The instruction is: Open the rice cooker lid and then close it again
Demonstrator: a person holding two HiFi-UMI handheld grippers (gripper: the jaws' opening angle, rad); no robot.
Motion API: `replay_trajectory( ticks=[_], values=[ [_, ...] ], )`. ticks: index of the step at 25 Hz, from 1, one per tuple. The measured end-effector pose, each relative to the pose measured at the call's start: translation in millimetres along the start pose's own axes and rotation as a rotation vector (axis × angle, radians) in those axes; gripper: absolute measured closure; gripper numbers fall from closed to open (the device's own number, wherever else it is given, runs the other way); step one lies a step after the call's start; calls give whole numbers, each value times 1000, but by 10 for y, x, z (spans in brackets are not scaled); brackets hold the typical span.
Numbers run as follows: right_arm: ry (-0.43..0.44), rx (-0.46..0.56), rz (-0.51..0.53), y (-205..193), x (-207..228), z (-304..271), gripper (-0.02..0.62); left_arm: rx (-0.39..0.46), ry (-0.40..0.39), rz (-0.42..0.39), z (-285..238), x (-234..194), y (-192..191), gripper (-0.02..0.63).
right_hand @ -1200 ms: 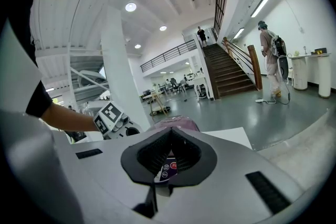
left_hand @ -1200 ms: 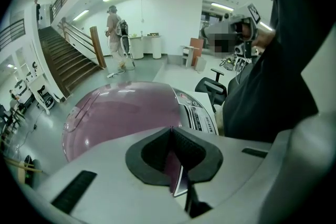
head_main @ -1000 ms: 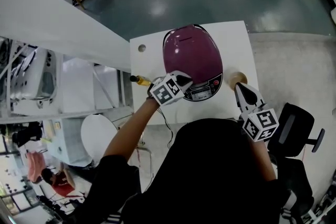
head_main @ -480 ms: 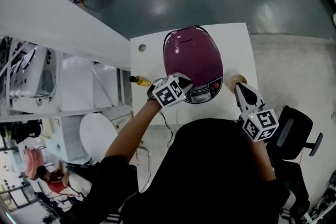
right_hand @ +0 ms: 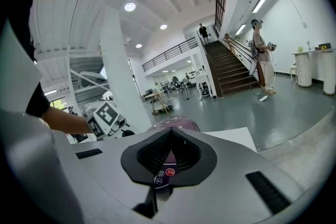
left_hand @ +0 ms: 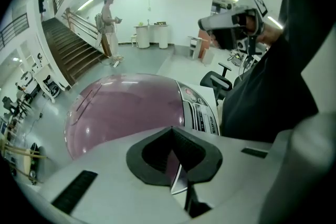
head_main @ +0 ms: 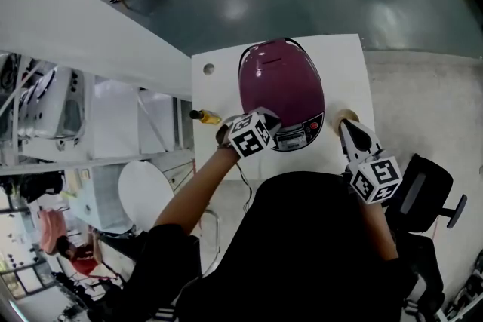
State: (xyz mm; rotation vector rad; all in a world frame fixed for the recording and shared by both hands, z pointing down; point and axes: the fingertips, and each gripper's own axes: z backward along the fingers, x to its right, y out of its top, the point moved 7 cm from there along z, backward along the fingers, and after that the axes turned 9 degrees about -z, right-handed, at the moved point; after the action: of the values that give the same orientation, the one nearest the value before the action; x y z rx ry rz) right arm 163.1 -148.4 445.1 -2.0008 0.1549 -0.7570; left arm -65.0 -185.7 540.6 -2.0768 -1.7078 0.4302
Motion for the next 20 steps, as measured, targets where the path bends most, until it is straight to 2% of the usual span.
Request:
replay_trajectory(
  ticks=[3,7,11,20],
  values=[
    [4,-5,0,-5,3,-28,595,-8,-26,36,-1,-28,3,603],
    [9,-6,2,-3,-4,-56,595,-32,-45,24,-9,-26,25,603],
    [14,-9,4,-4,-33,-89,595,-9,-46,43,-3,-43,-1,603],
    [-13,-6,8,-23,-84,-15,595,47,-14,28,18,-11,-39,603]
  ],
)
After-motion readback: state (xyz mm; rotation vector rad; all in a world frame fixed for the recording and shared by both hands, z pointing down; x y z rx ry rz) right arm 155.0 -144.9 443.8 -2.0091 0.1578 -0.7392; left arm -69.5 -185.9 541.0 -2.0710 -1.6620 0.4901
